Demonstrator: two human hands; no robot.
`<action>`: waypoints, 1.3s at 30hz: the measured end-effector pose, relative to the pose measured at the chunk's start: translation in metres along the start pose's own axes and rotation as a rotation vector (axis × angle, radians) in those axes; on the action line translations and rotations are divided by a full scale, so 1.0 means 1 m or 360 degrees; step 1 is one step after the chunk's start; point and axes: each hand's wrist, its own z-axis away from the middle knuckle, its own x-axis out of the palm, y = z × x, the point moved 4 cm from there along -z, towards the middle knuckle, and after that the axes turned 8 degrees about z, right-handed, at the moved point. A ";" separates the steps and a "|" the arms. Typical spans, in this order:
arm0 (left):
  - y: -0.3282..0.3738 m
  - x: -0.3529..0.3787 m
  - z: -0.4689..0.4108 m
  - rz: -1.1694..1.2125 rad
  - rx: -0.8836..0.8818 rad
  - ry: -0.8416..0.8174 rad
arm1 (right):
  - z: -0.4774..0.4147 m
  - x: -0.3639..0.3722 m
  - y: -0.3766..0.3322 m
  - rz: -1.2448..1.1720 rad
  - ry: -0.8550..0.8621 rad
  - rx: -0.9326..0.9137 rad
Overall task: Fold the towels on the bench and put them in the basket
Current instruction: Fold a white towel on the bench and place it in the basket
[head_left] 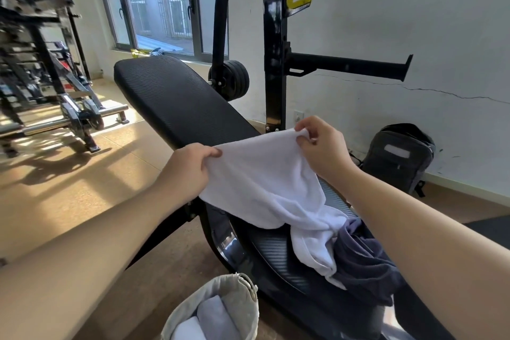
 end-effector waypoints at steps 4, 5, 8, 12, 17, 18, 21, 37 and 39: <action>-0.008 -0.003 -0.010 0.0029 -0.0044 0.0032 | -0.009 0.015 -0.002 -0.0024 -0.0115 -0.0004; -0.011 -0.003 -0.011 0.0035 -0.0058 0.0006 | -0.012 0.019 -0.003 -0.0022 -0.0144 0.0006; -0.021 -0.003 -0.014 0.0030 -0.0121 -0.0092 | -0.019 0.026 -0.005 -0.0042 -0.0236 0.0087; -0.030 -0.003 -0.016 0.0031 -0.0230 -0.0280 | -0.028 0.027 -0.005 0.0085 -0.0311 0.0153; -0.029 -0.002 -0.019 0.0527 -0.0441 -0.0265 | -0.029 0.026 -0.006 -0.0144 -0.0410 0.0294; -0.027 -0.001 -0.019 0.0621 -0.0465 -0.0268 | -0.031 0.026 -0.005 -0.0172 -0.0394 0.0305; -0.019 -0.004 -0.020 0.0547 -0.0402 -0.0257 | -0.033 0.020 -0.007 -0.0166 -0.0344 0.0289; -0.019 -0.038 -0.064 -0.0242 -0.0023 -0.0260 | -0.084 0.037 -0.049 0.0227 -0.0312 -0.0141; -0.026 -0.044 -0.075 -0.0344 -0.0022 -0.0242 | -0.098 0.054 -0.055 0.0241 -0.0329 -0.0168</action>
